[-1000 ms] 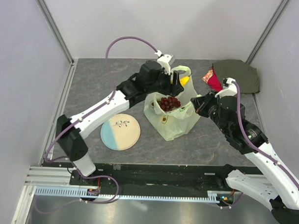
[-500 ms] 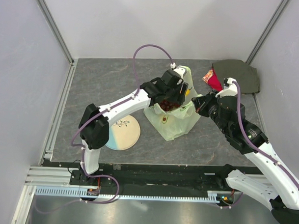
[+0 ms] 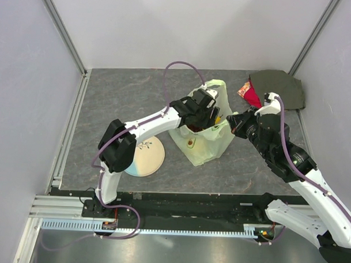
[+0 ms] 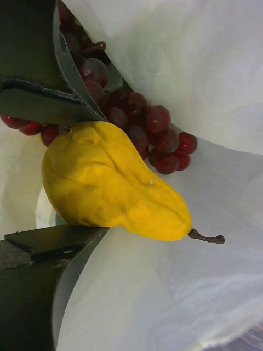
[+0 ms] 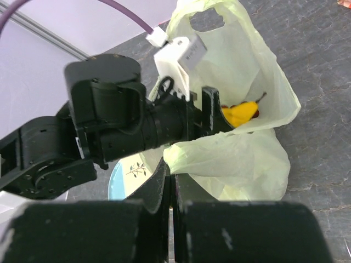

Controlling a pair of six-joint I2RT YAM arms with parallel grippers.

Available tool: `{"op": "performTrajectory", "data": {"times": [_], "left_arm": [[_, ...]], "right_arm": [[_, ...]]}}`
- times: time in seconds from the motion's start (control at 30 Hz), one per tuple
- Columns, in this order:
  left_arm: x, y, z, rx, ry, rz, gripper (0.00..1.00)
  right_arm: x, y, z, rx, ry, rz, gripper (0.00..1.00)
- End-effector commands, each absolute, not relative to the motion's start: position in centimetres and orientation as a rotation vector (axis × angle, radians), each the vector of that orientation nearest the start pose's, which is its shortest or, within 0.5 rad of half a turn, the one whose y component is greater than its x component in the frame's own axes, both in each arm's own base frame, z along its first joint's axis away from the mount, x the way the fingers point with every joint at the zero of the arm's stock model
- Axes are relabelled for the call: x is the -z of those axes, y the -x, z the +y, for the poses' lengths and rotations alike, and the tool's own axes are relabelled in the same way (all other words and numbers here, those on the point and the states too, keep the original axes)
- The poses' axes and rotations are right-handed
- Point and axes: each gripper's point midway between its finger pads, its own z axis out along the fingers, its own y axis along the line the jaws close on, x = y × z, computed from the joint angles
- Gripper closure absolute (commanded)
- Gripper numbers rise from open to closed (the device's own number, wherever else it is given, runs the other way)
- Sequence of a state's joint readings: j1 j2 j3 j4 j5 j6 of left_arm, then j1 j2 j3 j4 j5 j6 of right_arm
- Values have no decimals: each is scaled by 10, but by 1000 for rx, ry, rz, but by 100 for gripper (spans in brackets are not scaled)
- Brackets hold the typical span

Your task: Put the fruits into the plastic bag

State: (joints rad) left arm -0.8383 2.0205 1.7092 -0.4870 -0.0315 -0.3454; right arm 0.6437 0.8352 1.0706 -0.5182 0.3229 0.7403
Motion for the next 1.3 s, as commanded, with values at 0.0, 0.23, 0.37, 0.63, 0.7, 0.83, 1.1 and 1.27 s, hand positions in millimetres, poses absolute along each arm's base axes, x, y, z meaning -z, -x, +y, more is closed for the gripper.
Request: {"op": "performTrajectory", "data": {"times": [0.0,0.23,0.37,0.63,0.7,0.83,1.1,1.27], "left_arm": [[-104,-336,-397,486,-649,2424,29],[-110,-336,-394,477,-642,2421,16],[-129,-340,-401,511,-655,2371,11],[-192,-345,-410,618,-639,2240,10],[-224,-341,-410,698,-622,2191,10],[-281,-340,-393,728,-618,2064,9],[-329,-362,-361,593,-746,1838,9],[-336,-372,-376,555,-906,1719,9]], "right_arm": [[-345,-255,153,-690,-338,1817,100],[-342,-255,155,-696,-337,1825,100],[-341,-255,154,-689,-338,1827,100],[-340,-255,153,-685,-345,1826,100],[-340,-255,152,-681,-351,1824,100],[-338,-255,149,-670,-360,1825,100],[-334,-261,156,-666,-345,1842,100],[-333,-267,161,-658,-325,1856,100]]}}
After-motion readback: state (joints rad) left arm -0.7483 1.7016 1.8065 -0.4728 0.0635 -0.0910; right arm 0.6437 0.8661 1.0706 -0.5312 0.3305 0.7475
